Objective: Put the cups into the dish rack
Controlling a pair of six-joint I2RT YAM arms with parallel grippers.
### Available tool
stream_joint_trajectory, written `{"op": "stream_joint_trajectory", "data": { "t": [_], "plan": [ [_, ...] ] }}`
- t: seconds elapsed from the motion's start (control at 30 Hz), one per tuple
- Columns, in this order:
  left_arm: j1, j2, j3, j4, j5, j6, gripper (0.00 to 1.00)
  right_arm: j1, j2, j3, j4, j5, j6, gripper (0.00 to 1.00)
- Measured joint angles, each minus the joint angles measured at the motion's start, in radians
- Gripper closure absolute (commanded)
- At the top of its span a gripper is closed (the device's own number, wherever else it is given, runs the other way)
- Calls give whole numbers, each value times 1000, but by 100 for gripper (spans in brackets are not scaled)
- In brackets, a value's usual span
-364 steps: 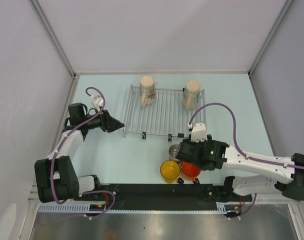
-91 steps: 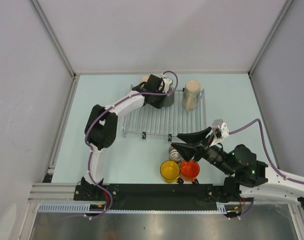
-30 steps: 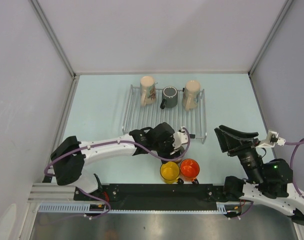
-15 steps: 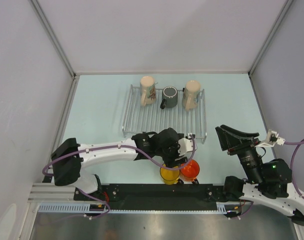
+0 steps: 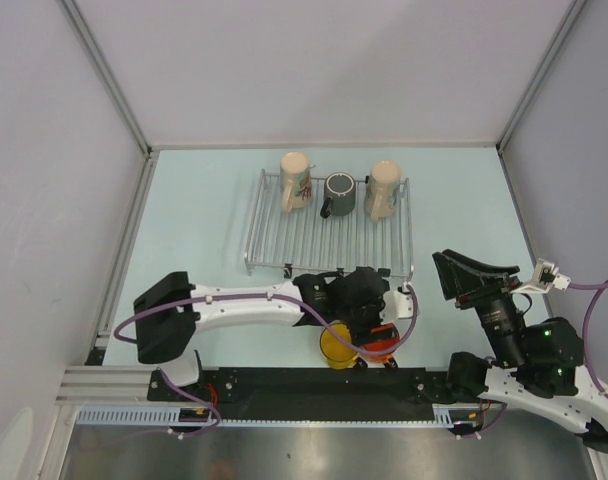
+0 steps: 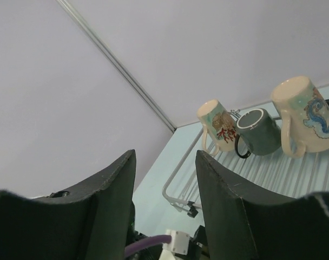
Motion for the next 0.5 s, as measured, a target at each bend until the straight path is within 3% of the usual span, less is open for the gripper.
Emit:
{"op": "stream_joint_trajectory", "data": {
  "t": [0.27,0.5],
  "plan": [
    [-7,114,58,5,4,7,26,-8,0,6,-24,22,5,49],
    [-19,190,82,21,6,16,43,-8,0,6,-39,29,8,53]
  ]
}}
